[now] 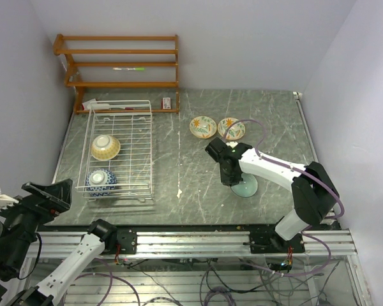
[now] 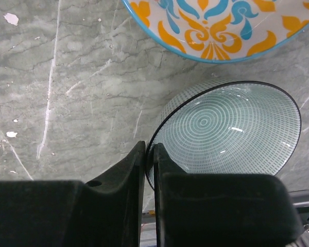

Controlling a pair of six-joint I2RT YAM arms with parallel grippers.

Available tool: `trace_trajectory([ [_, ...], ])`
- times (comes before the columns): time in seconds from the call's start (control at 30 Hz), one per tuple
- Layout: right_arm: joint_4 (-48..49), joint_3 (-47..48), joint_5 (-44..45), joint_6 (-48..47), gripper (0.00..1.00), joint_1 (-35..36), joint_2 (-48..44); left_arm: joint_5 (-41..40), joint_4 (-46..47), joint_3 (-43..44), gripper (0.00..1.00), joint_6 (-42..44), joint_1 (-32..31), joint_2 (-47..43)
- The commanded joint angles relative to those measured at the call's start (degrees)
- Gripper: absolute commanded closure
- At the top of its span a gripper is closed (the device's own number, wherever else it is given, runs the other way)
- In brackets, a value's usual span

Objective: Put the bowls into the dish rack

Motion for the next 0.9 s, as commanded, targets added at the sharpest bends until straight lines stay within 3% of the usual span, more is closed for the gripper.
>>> trace_trajectory([
  [0.0,-0.11,3.51,-0.14,-1.45,0.97,0.92,-2.00,-1.36,-1.36,2.27,0.01,-0.39,-0.38,-0.59],
  [0.17,-1.17,15.95,-3.76,-2.95,1.00,7.55,-2.48,-1.72,-2.48,3.94,0.01,-0.15,-0.40,-0.58],
  [0.33,3.97,28.97,-14.23,-2.68,1.00,11.61,0.64,-2.34,-2.81,5.52,0.01,0.44,-0.40,0.01],
  [0.53,24.76,40.32,-33.22,-0.28,1.00,11.86,5.50,-2.78,-3.24,7.54,0.01,0.83,-0.40,0.73],
  [0.67,39.55,45.80,-45.36,5.84,1.00,11.96,13.64,-2.82,-2.96,7.81,0.01,0.60,-0.40,0.79],
  [0.87,62.35,47.53,-50.88,17.38,1.00,11.95,23.77,-2.59,-2.20,7.97,0.01,0.40,-0.40,1.06],
])
